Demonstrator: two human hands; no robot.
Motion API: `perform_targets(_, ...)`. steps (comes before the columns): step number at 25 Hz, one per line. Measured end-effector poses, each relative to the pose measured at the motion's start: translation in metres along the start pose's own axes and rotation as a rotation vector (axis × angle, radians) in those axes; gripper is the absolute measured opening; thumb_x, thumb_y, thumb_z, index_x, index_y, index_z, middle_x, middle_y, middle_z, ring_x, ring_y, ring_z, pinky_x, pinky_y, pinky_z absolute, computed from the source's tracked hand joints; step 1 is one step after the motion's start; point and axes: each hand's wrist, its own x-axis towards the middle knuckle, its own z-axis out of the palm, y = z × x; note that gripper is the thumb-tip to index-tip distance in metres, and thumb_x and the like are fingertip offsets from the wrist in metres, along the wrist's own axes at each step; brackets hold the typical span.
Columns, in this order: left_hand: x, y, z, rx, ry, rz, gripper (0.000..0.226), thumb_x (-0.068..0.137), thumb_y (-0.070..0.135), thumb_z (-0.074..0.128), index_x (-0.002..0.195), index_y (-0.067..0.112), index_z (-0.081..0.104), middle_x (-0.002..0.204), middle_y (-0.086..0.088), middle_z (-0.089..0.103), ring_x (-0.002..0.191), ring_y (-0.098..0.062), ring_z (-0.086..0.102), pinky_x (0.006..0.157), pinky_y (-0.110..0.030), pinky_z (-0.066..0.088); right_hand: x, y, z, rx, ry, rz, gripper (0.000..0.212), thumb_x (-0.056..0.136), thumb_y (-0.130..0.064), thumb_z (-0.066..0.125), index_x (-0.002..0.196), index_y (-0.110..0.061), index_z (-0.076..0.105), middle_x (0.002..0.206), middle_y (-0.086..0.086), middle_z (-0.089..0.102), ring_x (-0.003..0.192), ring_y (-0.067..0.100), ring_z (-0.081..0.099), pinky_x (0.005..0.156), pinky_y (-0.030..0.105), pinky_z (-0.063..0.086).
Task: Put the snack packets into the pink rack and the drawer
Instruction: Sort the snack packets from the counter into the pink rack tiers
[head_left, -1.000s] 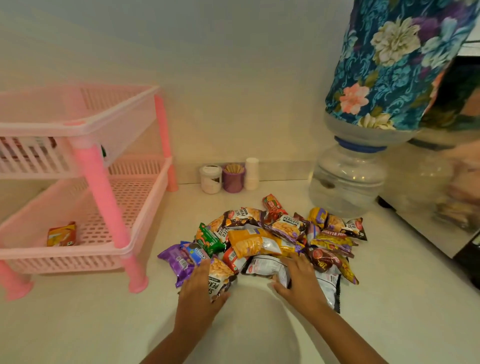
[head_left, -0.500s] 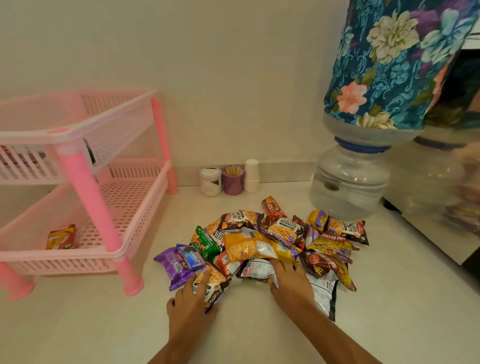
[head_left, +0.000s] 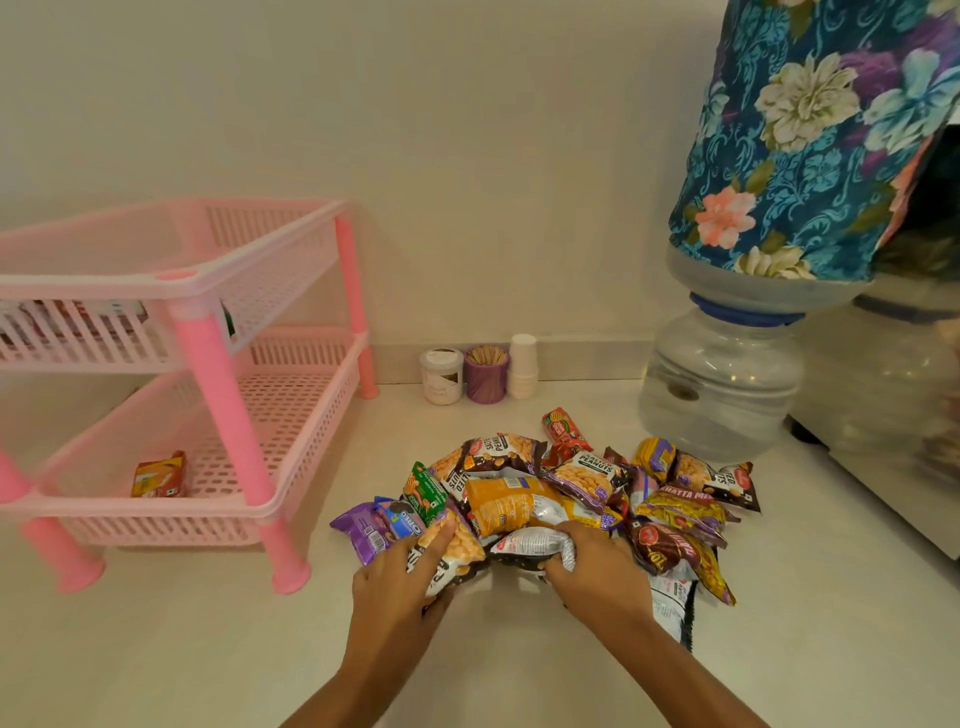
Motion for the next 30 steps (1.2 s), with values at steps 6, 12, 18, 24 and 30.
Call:
perform_targets(6,0.043,-0.001,-0.068,0.020,0.183,0.041,0.060,0.081,0.053,0.040,0.138,0.037,0.030,0.109,-0.005,0.059,0.090,-0.027,0.060,0.071,-0.041,0.047,0.002,-0.037,-0.032,0.016,0.050,-0.080,0.044,0.079,-0.036,0.051,0.123,-0.033,0.048,0.120,-0.006,0.059,0.112,0.022,0.047,0.078,0.033,0.045)
perform_targets(12,0.074,-0.005,-0.147,0.241,0.273,0.206,0.057,0.082,0.051,0.042,0.136,0.033,0.035,0.107,-0.007,0.061,0.090,-0.028,0.060,0.070,-0.040,0.046,0.028,-0.115,-0.071,0.136,0.169,-0.253,0.036,0.079,-0.033,0.052,0.115,-0.030,0.052,0.111,-0.001,0.062,0.101,0.026,0.053,0.068,0.034,0.044)
perform_targets(18,0.126,-0.040,-0.250,0.363,0.388,0.145,0.058,0.085,0.049,0.051,0.138,0.032,0.036,0.109,-0.013,0.055,0.091,-0.035,0.055,0.068,-0.040,0.038,0.072,-0.225,-0.114,0.251,0.312,-0.356,0.041,0.078,-0.032,0.053,0.119,-0.028,0.051,0.111,0.002,0.063,0.103,0.030,0.053,0.067,0.032,0.040)
perform_targets(24,0.167,-0.102,-0.322,0.408,0.418,-0.115,0.060,0.087,0.049,0.050,0.141,0.035,0.030,0.118,-0.017,0.049,0.103,-0.038,0.049,0.079,-0.048,0.039,0.112,-0.323,-0.131,0.352,0.422,-0.417,0.043,0.078,-0.030,0.053,0.121,-0.023,0.047,0.115,0.006,0.061,0.105,0.033,0.052,0.071,0.033,0.039)
perform_targets(30,0.191,-0.168,-0.330,0.372,0.372,-0.297,0.056,0.088,0.048,0.049,0.140,0.035,0.030,0.116,-0.019,0.050,0.103,-0.041,0.050,0.082,-0.050,0.040,0.125,-0.391,-0.108,0.069,0.580,-0.679,0.039,0.082,-0.028,0.050,0.119,-0.015,0.046,0.107,0.010,0.058,0.101,0.033,0.048,0.061,0.032,0.034)
